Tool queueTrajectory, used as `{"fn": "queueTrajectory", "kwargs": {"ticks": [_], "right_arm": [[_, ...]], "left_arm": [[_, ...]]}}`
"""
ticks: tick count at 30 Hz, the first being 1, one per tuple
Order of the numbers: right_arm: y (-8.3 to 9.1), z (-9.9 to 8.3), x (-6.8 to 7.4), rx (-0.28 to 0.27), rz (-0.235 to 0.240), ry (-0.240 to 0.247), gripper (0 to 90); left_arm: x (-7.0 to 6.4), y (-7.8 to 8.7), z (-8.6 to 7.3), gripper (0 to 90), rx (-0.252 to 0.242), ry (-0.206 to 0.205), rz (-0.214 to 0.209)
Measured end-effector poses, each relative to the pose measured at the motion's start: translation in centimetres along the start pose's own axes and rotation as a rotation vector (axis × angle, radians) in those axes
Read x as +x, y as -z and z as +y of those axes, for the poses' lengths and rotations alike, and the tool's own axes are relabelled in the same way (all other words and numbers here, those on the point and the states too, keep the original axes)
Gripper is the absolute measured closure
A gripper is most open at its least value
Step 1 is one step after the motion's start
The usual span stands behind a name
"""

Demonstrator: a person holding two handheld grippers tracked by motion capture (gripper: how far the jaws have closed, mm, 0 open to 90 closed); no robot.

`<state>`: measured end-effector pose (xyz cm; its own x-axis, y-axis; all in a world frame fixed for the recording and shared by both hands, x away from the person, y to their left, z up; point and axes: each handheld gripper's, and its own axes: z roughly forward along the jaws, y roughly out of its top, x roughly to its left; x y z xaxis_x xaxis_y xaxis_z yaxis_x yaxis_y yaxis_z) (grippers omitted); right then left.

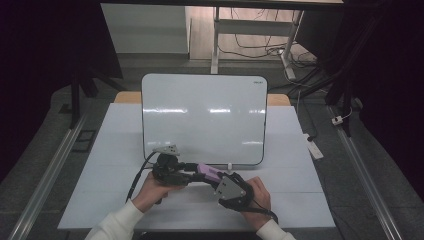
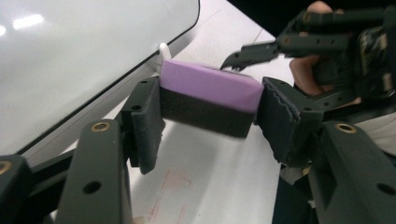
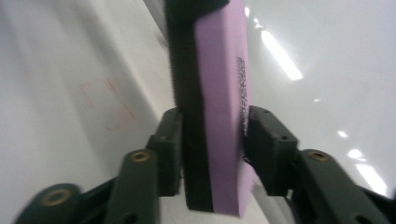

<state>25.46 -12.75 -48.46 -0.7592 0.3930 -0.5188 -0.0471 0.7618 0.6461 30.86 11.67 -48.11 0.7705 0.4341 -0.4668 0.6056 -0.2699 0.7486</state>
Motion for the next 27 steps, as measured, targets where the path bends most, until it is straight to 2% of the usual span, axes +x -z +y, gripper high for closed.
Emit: {"fn": "queueTrajectory", "kwargs": {"ticks": [5,8,11,16,20,27], "right_arm": [[0.0,-0.1,-0.1,0.007,-0.027,0.009,64.0],[0.2,0.0,-0.2,0.000,-0.040,0.003,64.7],[0.5,-0.1,-0.7,-0.018,-0.055,-0.021,65.1],[1.2,-0.8,-2.2,-0.040,-0.084,-0.116,65.2],[1.8,-1.8,-4.1,-0.040,-0.123,-0.248,65.2],[2.5,-3.9,-7.2,0.007,-0.217,-0.418,65.1]], "left_arm": [[0.0,0.0,0.0,43.1,-0.021,0.010,-0.005],[0.0,0.0,0.1,39.0,-0.032,0.004,-0.014],[-0.1,0.3,0.0,34.6,-0.043,-0.010,0.002],[-0.3,1.1,0.0,30.9,-0.060,-0.032,0.037],[-0.7,2.2,-0.3,29.8,-0.056,-0.073,0.084],[-0.8,4.8,-2.4,28.6,-0.029,-0.113,0.188]]}}
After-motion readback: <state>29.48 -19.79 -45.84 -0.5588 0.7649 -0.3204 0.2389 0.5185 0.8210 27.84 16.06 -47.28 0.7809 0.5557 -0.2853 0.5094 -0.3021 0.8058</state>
